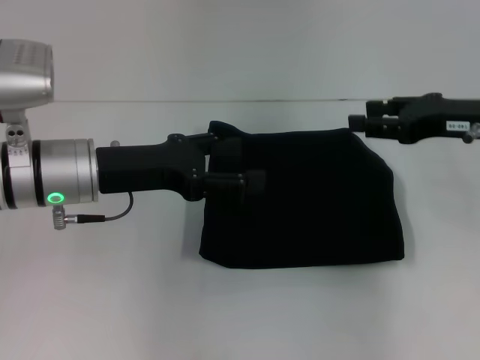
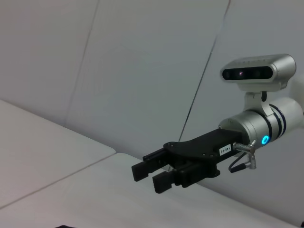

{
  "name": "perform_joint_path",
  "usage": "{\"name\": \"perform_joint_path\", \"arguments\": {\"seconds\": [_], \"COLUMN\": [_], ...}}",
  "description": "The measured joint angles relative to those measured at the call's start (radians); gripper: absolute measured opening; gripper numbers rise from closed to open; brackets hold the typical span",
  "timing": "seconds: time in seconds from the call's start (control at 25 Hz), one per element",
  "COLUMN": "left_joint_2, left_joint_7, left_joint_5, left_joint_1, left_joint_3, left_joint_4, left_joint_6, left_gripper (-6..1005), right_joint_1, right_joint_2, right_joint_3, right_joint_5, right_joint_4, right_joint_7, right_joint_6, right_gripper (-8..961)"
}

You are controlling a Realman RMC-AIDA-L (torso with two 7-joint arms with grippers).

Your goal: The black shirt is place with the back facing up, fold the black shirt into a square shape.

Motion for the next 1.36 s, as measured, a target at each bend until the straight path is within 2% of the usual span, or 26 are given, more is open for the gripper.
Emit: {"name": "perform_joint_path", "arguments": {"seconds": [0.04, 0.2, 0.28, 0.44, 0.6, 1.36], "left_joint_2": [-0.003, -0.013, -0.010, -0.012, -0.016, -0.018], "left_joint_7": [0.003, 0.003, -0.015, -0.041, -0.053, -0.111], "left_joint_5": [0.009, 0.079, 0.113, 0.155, 0.173, 0.229], "left_joint_1": [0.001, -0.011, -0.030, -0.052, -0.064, -0.083], "left_joint_3": [0.003, 0.019, 0.043, 0.101, 0.157, 0.207], "left_joint_4": [0.013, 0.065, 0.067, 0.067, 0.068, 0.071], "left_joint_6": [-0.002, -0.026, -0.050, -0.097, -0.148, -0.187], "left_gripper": [892, 891, 891, 890, 888, 887], "right_joint_1": [-0.005, -0.013, -0.011, 0.000, 0.018, 0.039], "right_joint_2": [-0.003, -0.008, 0.001, 0.028, 0.044, 0.039], "right_joint_3": [-0.001, -0.008, -0.009, -0.010, -0.012, -0.012], "right_joint_5": [-0.003, -0.049, -0.086, -0.145, -0.196, -0.267], "right_joint_4": [-0.002, -0.026, -0.042, -0.058, -0.056, -0.052], "right_joint_7": [-0.003, -0.016, -0.025, -0.037, -0.029, 0.008], "right_joint_6": [-0.010, -0.058, -0.079, -0.086, -0.088, -0.121], "right_gripper": [528, 594, 627, 627, 627, 627]}}
